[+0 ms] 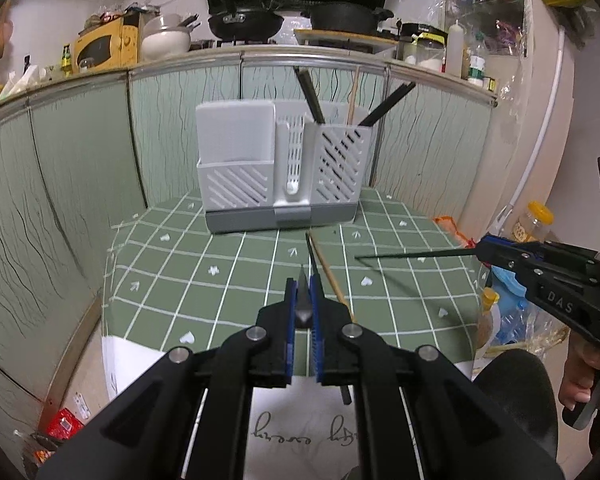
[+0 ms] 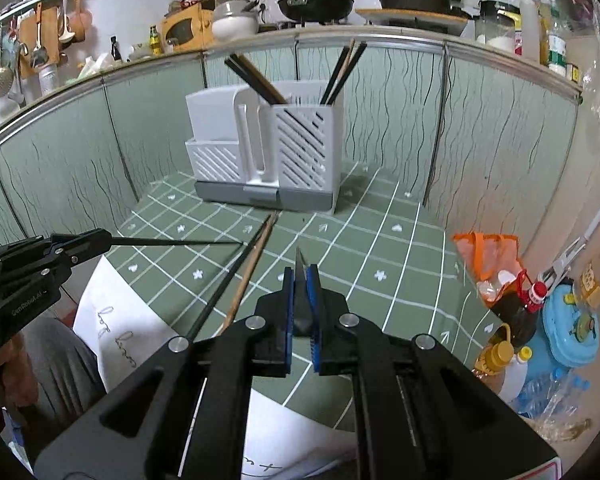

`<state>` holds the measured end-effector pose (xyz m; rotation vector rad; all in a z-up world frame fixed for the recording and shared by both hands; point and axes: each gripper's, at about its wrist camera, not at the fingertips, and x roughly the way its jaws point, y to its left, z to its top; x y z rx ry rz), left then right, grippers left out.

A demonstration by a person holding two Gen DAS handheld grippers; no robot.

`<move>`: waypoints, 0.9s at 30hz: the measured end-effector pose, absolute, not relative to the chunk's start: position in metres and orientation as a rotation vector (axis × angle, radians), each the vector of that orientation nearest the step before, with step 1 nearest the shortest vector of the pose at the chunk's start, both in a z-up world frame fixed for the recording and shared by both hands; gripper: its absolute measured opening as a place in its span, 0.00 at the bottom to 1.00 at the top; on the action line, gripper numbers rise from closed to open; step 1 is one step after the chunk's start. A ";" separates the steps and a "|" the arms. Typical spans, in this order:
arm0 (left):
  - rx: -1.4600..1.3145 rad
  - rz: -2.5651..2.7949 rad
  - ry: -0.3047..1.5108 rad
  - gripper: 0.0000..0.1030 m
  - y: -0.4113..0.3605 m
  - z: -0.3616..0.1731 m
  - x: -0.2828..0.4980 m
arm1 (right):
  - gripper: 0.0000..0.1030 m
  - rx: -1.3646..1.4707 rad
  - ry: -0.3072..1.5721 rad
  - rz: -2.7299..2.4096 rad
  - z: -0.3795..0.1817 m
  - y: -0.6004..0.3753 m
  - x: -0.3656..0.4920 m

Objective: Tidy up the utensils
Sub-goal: 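Lift and carry both black chopsticks toward the utensil holder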

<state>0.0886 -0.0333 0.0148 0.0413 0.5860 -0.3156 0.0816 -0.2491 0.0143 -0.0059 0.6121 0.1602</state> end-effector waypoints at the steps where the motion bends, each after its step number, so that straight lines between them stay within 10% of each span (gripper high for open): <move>1: 0.041 -0.316 0.582 0.07 -0.033 0.018 0.088 | 0.06 -0.006 0.605 0.160 0.017 -0.249 0.081; 27: 0.002 -0.354 0.537 0.07 -0.019 0.071 0.098 | 0.06 -0.007 0.488 0.187 0.077 -0.245 0.073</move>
